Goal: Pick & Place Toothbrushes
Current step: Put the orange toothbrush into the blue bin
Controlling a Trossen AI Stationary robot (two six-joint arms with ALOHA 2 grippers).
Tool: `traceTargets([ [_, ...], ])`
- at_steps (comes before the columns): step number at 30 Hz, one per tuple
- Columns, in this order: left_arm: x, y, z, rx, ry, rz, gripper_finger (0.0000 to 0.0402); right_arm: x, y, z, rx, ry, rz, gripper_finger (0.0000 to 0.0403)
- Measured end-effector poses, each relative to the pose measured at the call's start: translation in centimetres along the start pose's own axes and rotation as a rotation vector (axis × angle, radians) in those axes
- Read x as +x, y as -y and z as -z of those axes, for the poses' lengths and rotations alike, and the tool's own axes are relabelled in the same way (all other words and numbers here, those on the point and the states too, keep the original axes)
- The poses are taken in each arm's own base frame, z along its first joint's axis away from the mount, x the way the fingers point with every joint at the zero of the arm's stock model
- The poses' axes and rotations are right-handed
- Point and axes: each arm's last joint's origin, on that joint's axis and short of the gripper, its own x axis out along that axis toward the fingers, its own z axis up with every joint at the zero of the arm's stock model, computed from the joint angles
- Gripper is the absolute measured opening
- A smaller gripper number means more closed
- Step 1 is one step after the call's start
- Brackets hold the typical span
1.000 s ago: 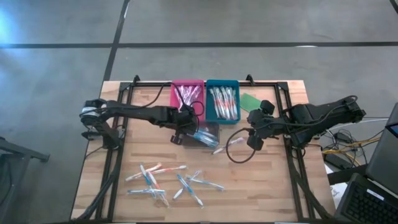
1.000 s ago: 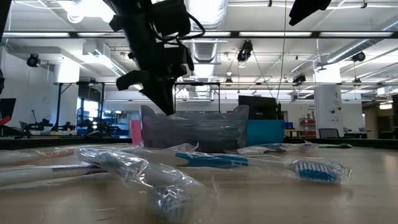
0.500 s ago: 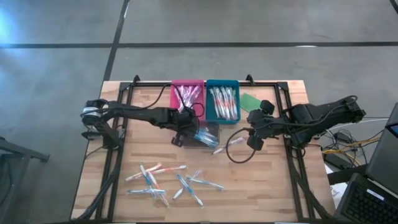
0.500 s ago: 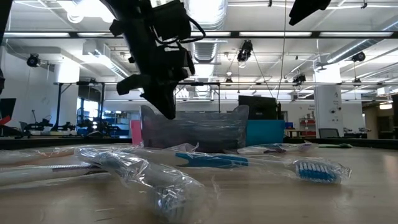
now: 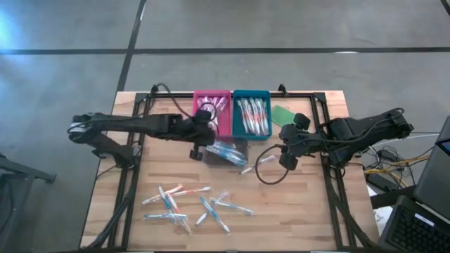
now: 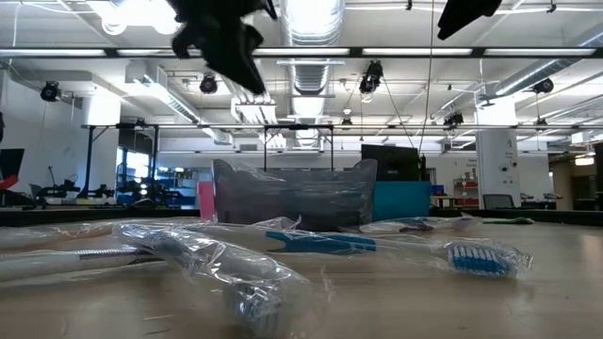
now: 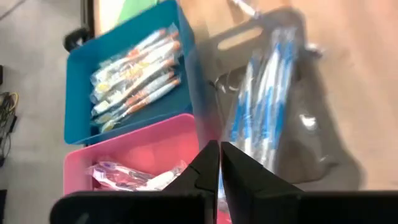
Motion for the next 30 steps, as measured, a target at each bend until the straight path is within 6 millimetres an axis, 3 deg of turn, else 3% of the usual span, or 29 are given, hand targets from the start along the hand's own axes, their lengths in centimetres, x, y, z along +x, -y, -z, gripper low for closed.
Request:
traceTargets([
  [7, -5.4, 0.6, 0.4, -0.104, 0.102, 0.000, 0.0021, 0.2, -0.2, -0.2, 0.009, 0.020, -0.012, 0.0184],
  [14, -9.0, 1.2, 1.8, -0.213, 0.120, 0.031, 0.0021, 0.2, -0.4, -0.6, 0.037, 0.062, -0.039, 0.0172],
  [22, -10.6, 3.3, 3.1, -0.288, 0.142, 0.103, 0.0019, 0.1, -0.6, -0.9, 0.039, 0.089, -0.064, 0.0156],
  [30, -10.1, 7.8, 4.3, -0.302, 0.076, 0.241, 0.0014, 0.1, -0.6, -0.9, 0.039, 0.089, -0.064, 0.0135],
])
